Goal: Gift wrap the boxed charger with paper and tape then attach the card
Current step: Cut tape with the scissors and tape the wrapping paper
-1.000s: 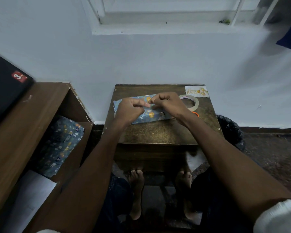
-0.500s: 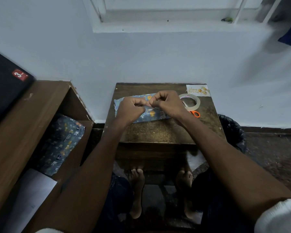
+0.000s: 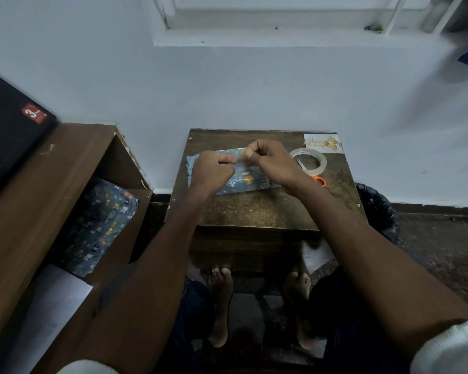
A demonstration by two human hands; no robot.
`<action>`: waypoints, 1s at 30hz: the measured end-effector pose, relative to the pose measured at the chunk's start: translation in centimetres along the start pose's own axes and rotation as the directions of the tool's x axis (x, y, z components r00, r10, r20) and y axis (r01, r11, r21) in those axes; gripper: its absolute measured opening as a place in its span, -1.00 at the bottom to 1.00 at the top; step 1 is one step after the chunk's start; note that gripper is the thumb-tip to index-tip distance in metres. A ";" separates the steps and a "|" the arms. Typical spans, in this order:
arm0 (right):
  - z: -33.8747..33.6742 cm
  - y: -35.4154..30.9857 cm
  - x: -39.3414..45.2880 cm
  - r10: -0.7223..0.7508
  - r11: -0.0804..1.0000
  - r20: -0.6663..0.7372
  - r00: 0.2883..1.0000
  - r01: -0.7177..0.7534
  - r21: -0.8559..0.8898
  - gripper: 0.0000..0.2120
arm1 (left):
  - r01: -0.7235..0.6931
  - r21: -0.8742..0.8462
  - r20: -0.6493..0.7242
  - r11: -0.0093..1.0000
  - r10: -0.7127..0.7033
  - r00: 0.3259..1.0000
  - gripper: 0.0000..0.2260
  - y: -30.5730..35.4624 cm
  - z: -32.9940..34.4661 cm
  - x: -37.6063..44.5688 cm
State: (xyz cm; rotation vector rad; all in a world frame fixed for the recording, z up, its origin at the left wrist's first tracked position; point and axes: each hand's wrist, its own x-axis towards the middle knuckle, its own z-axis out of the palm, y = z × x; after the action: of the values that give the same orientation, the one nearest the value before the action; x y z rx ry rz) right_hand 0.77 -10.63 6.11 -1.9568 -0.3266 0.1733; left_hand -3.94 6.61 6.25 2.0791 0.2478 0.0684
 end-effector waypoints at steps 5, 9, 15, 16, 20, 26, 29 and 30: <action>-0.8 -0.2 0.4 0.136 0.989 0.017 0.991 -0.136 0.049 -0.87 | 0.030 -0.028 0.019 0.999 -0.030 0.999 -0.89 0.3 -0.6 -0.1; -0.7 -0.1 1.0 0.138 0.989 0.021 0.990 -0.136 -0.064 -0.84 | 0.035 0.029 -0.046 0.999 -0.034 0.998 -0.83 0.2 -0.6 0.0; -0.9 -0.1 2.0 0.172 0.979 0.146 0.974 -0.152 -0.135 -0.90 | -0.028 0.269 -0.038 0.963 0.039 0.999 -0.85 0.1 -0.1 0.6; -1.0 -0.3 2.1 0.174 0.979 0.166 0.971 -0.152 -0.138 -0.90 | -0.034 0.283 -0.029 0.958 0.044 0.999 -0.87 0.1 -0.1 0.8; -1.8 -0.2 2.7 0.192 0.978 0.220 0.956 -0.169 -0.120 -0.79 | -0.096 0.301 0.060 0.949 0.082 0.995 -0.92 -0.2 -0.4 1.7; -2.2 0.1 3.2 0.237 0.971 0.303 0.923 -0.210 -0.118 -0.93 | -0.146 0.222 0.169 0.964 0.109 0.980 -0.79 -0.6 -0.7 2.5; -2.1 0.2 3.4 0.251 0.967 0.273 0.929 -0.230 -0.107 -0.83 | -0.151 0.221 0.185 0.963 0.110 0.976 -0.77 -0.7 -0.7 2.9; -2.2 0.2 3.4 0.246 0.969 0.251 0.936 -0.231 -0.091 -0.79 | -0.161 0.247 0.184 0.956 0.117 0.976 -0.84 -0.9 -0.8 3.2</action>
State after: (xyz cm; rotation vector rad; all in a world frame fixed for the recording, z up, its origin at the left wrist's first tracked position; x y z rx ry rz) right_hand 4.60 -11.58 6.91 -2.0329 -0.2656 0.5893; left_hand -1.09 8.36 5.70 2.3481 0.0049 -0.0569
